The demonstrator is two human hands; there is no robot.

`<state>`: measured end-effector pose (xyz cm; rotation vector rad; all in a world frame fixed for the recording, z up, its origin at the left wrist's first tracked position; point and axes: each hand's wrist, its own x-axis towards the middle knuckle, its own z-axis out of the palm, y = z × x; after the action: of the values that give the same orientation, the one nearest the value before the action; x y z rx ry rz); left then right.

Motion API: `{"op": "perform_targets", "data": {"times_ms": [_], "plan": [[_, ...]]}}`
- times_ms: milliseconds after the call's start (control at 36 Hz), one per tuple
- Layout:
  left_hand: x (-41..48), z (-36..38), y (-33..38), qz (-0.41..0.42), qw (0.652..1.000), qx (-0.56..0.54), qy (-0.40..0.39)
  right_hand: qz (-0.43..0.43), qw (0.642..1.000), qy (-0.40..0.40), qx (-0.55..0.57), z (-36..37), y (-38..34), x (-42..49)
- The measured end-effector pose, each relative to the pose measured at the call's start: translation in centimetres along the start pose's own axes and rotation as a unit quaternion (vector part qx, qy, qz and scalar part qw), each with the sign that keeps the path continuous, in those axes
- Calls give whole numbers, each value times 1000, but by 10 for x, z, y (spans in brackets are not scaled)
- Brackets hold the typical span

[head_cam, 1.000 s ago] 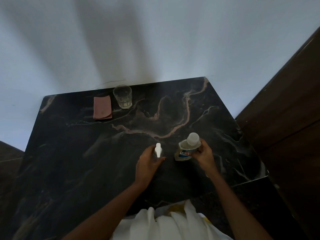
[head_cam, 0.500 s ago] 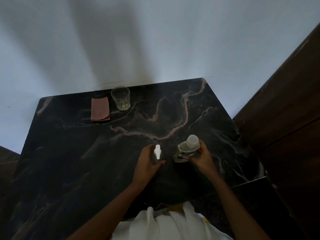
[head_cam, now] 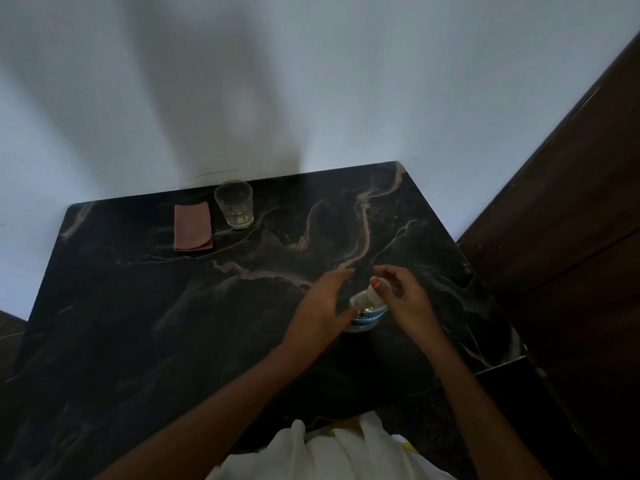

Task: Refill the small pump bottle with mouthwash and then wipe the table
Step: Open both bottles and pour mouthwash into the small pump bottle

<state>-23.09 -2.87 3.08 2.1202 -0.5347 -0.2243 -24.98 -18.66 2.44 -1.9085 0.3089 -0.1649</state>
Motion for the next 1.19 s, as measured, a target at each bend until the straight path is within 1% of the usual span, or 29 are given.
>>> {"op": "perform_targets", "data": {"times_ms": [83, 194, 306, 417, 500, 583, 667, 806, 861, 944, 1056, 1111, 1194], "plan": [[15, 12, 4, -51, 997, 13, -48, 8, 998, 1, -68, -2, -7, 0], [30, 23, 5, -92, 989, 58, -98, -3, 984, -14, -180, -3, -11, 0], [35, 30, 3, -107, 984, 96, -103, 16, 971, -9, -237, 0, -16, -2], [33, 33, 1, -91, 988, 82, -91, 7, 955, -3, -295, 4, -20, -2], [32, 34, -1, -82, 990, 80, -87, 0, 938, -16, -347, 7, -23, -2], [35, 32, 2, -85, 988, 89, -95, -6, 934, -25, -357, 6, -25, 0], [34, 32, 0, -100, 986, 85, -105, -34, 930, -48, -363, 3, -28, -1], [41, 45, -26, -160, 969, 140, -125, -64, 940, -80, -324, 0, -29, 0], [40, 41, -19, -151, 974, 128, -114, -54, 950, -80, -298, -1, -30, 0], [37, 35, -7, -128, 981, 101, -101, -27, 963, -47, -264, -2, -33, -1], [40, 31, 0, -116, 981, 113, -111, -7, 944, -19, -328, -4, -32, 0], [41, 30, 0, -116, 980, 113, -114, -3, 943, -29, -332, -4, -33, 1], [39, 31, 1, -116, 979, 109, -126, -20, 948, -52, -313, -4, -35, 2]]}}
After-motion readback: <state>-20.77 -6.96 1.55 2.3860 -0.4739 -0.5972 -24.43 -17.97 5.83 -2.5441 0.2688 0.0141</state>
